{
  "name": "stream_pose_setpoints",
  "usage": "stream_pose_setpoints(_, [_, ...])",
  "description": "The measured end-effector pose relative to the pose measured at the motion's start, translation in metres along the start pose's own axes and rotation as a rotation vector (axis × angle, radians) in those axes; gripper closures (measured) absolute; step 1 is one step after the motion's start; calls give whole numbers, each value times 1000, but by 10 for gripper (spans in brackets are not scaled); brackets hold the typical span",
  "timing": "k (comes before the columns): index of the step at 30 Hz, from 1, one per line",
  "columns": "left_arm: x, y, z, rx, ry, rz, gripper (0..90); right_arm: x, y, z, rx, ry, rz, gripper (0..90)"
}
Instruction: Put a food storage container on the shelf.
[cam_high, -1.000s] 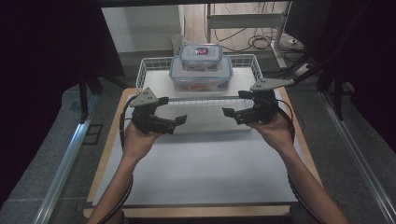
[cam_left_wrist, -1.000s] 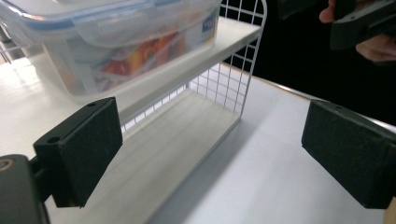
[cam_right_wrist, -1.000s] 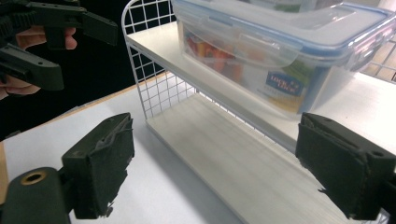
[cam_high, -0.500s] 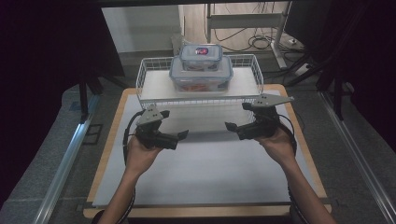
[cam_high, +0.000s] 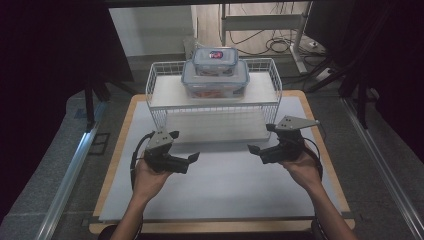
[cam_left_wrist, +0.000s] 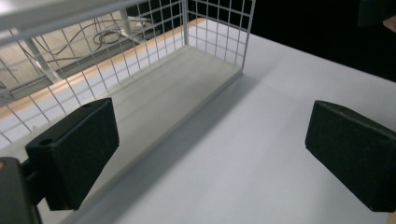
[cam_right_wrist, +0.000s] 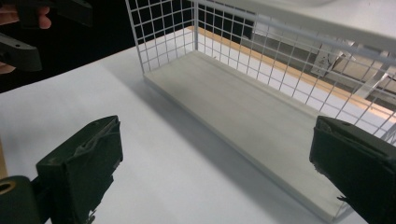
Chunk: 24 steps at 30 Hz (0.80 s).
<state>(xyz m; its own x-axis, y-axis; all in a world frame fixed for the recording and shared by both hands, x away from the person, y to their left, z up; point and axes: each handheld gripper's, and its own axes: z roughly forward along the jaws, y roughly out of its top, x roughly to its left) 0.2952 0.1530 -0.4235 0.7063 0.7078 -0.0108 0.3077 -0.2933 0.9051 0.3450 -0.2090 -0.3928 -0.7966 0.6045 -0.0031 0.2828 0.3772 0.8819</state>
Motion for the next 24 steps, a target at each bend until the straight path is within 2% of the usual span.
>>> stream_pose_setpoints(2, [-1,-5,-3,6,15,2,27,1,-5,-1,-1,0,6,25])
stream_pose_setpoints(7, [-2,-20,-13,-13,20,-35,28,6,-18,-3,3,1,22,25])
stream_pose_setpoints(10, [-3,-28,-16,-14,36,-44,29,8,-26,-4,11,0,30,22])
stream_pose_setpoints(16, [-3,-44,-20,-10,59,-69,29,12,-41,-10,9,-15,25,21])
stream_pose_setpoints(24, [-7,-68,-23,34,94,-75,27,13,-64,-14,30,-35,28,21])
